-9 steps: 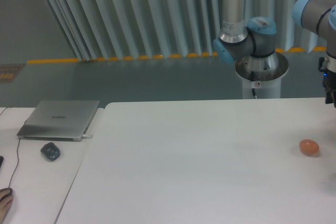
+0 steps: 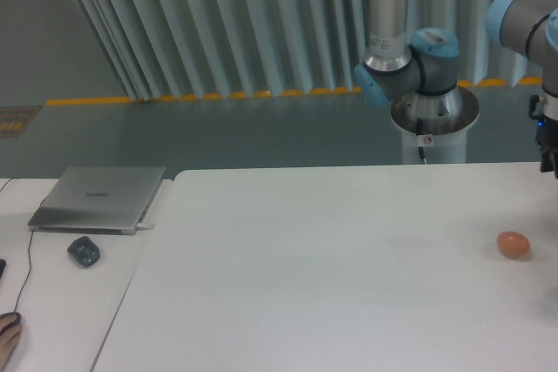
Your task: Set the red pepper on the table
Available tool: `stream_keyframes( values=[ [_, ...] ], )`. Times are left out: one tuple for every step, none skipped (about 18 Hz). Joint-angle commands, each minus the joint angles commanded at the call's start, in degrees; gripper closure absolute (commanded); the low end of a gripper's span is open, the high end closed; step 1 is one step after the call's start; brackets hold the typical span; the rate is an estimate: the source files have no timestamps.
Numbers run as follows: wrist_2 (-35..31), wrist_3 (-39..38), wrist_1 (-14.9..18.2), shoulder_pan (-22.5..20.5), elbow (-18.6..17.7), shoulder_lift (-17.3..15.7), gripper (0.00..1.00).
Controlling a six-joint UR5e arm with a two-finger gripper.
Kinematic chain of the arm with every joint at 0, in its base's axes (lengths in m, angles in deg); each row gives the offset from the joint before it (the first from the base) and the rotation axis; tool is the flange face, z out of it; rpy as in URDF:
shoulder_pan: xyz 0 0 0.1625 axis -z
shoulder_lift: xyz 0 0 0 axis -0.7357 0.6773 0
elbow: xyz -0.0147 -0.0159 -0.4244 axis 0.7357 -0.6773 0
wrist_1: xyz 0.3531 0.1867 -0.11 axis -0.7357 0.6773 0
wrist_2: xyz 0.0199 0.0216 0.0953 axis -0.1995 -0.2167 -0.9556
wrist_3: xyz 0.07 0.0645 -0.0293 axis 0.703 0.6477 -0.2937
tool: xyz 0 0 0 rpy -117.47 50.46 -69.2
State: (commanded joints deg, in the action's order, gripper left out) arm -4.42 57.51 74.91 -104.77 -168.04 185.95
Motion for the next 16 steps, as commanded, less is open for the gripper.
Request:
stream_keyframes(
  values=[
    [0.0, -0.4, -0.2, -0.3, -0.1, 0.0, 0.00],
    [0.1, -0.5, -0.2, -0.5, 0.0, 0.1, 0.00],
    [0.0, -0.5, -0.2, -1.0, -0.2, 0.1, 0.00],
    [-0.2, -0.6, -0.3, -1.2, -0.2, 0.1, 0.00],
    [-0.2, -0.5, -0.4, -1.5, -0.2, 0.1, 0.00],
    [-0.3, -0.5, -0.6, -1.7, -0.2, 0.2, 0.00],
    [-0.2, -0.6, -0.6, -1.8, -0.2, 0.2, 0.00],
    [-0.2, -0.7, -0.6, -1.8, -0.2, 0.2, 0.00],
    [0.0, -1.2, -0.6, -1.8, -0.2, 0.2, 0.00],
    [-0.3, -2.1, -0.6, -1.8, -0.2, 0.2, 0.00],
    [-0.3, -2.5, -0.6, -1.8, -0.2, 0.2, 0.00],
    [-0.3, -2.5, -0.6, -2.1, -0.2, 0.1, 0.00],
    [-0.3, -3.0, -0.6, -2.6, -0.2, 0.1, 0.00],
    [0.1, -4.3, -0.6, -3.2, -0.2, 0.1, 0.00],
    [0.1, -5.3, -0.6, -3.6, -0.2, 0.0, 0.00],
    [0.2, -5.6, -0.6, -4.0, -0.2, 0.0, 0.00]
  ],
)
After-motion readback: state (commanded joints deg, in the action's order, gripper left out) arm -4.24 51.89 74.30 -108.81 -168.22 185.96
